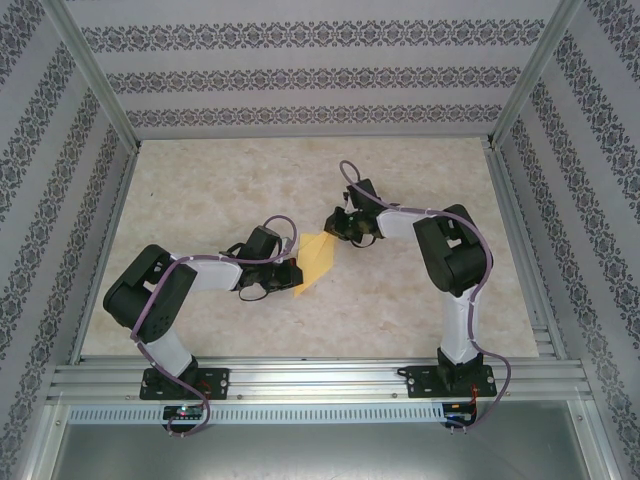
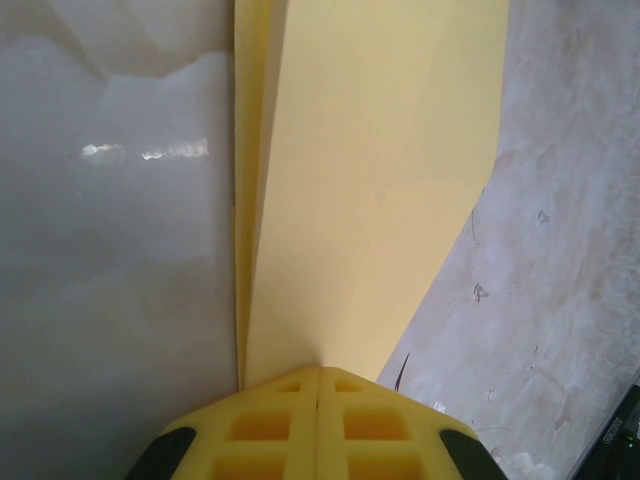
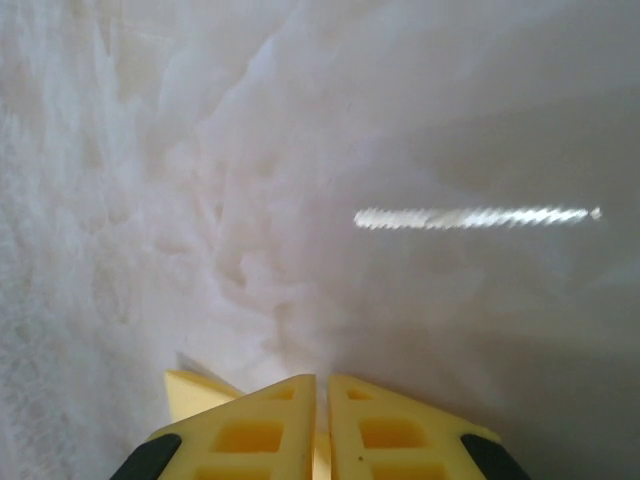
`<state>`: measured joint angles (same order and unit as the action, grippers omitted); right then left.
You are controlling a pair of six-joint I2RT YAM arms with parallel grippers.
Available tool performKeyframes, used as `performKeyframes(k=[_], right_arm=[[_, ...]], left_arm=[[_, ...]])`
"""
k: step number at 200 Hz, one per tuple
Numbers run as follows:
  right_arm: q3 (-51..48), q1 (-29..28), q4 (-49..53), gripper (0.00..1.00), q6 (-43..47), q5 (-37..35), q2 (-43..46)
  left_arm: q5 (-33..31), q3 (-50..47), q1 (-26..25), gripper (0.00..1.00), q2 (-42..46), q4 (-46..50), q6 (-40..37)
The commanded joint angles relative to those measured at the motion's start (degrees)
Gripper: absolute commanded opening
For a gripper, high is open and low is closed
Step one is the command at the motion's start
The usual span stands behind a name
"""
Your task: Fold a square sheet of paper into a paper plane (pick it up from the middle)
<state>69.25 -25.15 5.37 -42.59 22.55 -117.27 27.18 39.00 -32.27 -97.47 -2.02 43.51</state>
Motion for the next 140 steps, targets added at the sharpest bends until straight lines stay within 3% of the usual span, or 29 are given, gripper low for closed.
performKeyframes(k=[1, 77, 103, 140], right_arm=[[1.9, 0.3, 2.5, 0.14, 2.4, -2.0, 0.5], [-3.3, -3.1, 1.9, 0.16, 2.9, -1.6, 11.9], [-4.6, -6.9, -0.7, 0.13, 1.0, 2.7, 11.0], [-7.9, -12.2, -5.2, 0.09, -3.7, 1.3, 8.5]], left_arm=[[-7.9, -4.1, 0.2, 0.0, -5.3, 12.8, -2.2], [-7.9, -3.8, 0.1, 0.0, -5.4, 13.1, -2.1], [-7.9, -4.0, 0.2, 0.0, -5.3, 12.6, -1.7], [-7.8, -3.4, 0.1, 0.0, -5.3, 12.8, -1.8]])
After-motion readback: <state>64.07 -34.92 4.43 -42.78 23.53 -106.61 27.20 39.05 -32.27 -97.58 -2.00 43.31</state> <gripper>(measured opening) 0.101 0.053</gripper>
